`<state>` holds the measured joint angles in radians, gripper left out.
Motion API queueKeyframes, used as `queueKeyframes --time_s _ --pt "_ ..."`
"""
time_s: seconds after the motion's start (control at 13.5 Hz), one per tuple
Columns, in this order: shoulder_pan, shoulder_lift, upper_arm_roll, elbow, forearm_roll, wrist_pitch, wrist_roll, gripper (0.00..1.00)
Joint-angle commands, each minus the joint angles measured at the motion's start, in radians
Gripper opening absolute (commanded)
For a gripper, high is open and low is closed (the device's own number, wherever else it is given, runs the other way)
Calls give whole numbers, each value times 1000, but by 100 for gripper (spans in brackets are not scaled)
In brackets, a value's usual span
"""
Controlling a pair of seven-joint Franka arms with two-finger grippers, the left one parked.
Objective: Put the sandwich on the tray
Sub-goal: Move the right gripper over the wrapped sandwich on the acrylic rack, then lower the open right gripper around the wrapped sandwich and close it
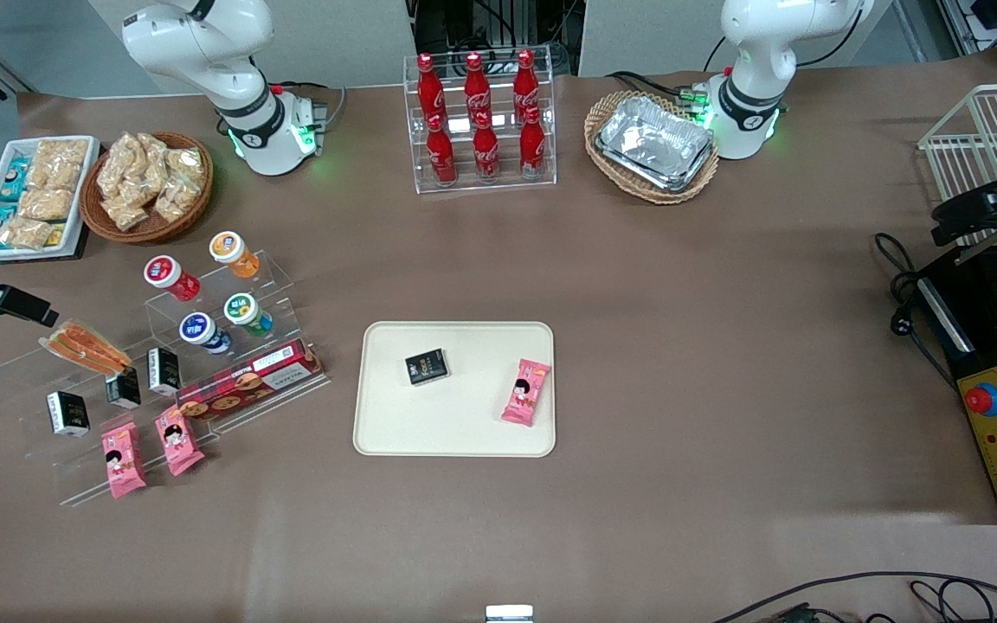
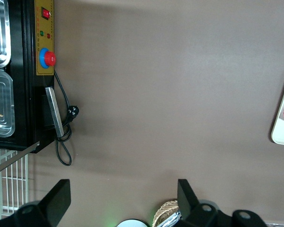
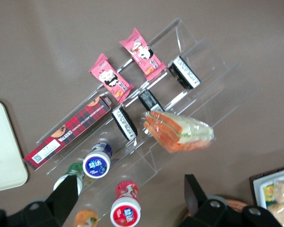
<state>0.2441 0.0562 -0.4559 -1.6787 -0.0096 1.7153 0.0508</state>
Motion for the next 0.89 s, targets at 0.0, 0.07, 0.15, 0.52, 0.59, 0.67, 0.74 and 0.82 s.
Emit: queueKeyframes --time_s 0.0,0.07,0.15,0.52,0.59,0.67,0.74,0.82 --pt "-29 28 -4 8 2 59 -332 100" --pt "-55 34 -6 8 3 73 -412 100" --pt "-75 42 -4 8 11 81 -481 100" --pt "-112 89 -9 2 40 99 -900 100" --pt "-118 91 -7 -9 42 92 -946 100" --pt "-118 96 -7 -18 51 78 -1007 100" --pt "-121 105 -7 -22 69 72 -1075 100" --pt "-129 118 -7 -22 83 69 -1126 100"
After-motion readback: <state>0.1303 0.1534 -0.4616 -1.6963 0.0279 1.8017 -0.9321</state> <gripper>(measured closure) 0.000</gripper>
